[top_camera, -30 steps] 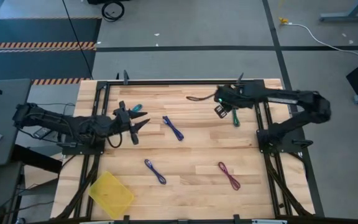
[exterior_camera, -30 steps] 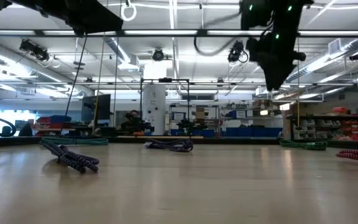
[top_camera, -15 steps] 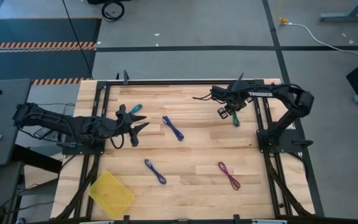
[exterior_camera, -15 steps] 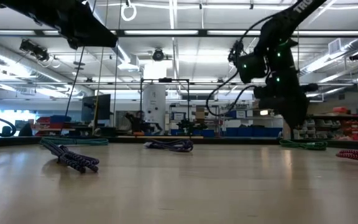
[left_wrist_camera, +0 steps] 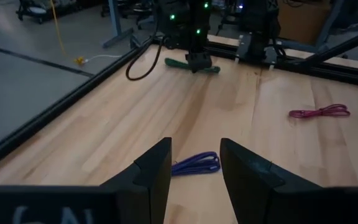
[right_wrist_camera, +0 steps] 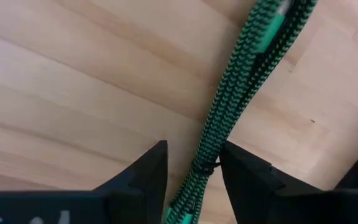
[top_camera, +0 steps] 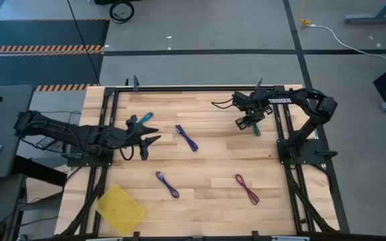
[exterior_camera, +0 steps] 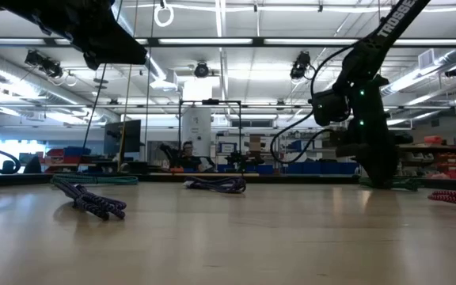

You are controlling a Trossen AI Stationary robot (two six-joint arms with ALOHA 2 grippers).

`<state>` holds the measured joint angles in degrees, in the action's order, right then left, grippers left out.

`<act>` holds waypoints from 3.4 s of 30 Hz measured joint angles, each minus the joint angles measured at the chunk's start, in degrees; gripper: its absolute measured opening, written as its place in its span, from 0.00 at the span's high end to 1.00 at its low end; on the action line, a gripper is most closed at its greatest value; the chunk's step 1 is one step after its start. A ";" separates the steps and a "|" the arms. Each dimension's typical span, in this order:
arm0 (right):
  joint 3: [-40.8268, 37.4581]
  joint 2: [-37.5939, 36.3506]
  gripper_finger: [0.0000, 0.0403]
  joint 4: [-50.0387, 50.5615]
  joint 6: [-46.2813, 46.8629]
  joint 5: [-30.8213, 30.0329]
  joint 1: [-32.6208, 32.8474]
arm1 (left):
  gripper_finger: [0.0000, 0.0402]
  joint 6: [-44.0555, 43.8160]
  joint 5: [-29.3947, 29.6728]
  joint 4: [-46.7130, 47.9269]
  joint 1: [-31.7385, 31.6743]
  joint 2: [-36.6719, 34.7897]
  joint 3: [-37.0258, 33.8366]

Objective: Pick and place USB-C Cables
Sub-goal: Put the black charger cable into the yellow bin

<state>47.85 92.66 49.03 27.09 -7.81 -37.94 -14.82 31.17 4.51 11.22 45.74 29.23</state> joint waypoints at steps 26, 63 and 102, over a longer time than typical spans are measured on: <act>12.34 -5.80 0.95 -19.88 -18.26 6.81 22.27 | 0.64 0.15 0.01 -1.70 2.38 0.00 0.00; 19.77 3.80 0.95 -69.07 -28.66 12.00 48.78 | 0.28 14.14 -5.71 -44.65 12.40 15.34 0.00; 19.69 3.93 0.95 -65.04 -29.31 11.91 49.37 | 0.28 15.69 -2.05 -31.29 13.78 15.26 0.90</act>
<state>67.54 96.59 -16.01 -2.22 4.09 11.43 0.87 29.12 -26.78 25.00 60.99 30.13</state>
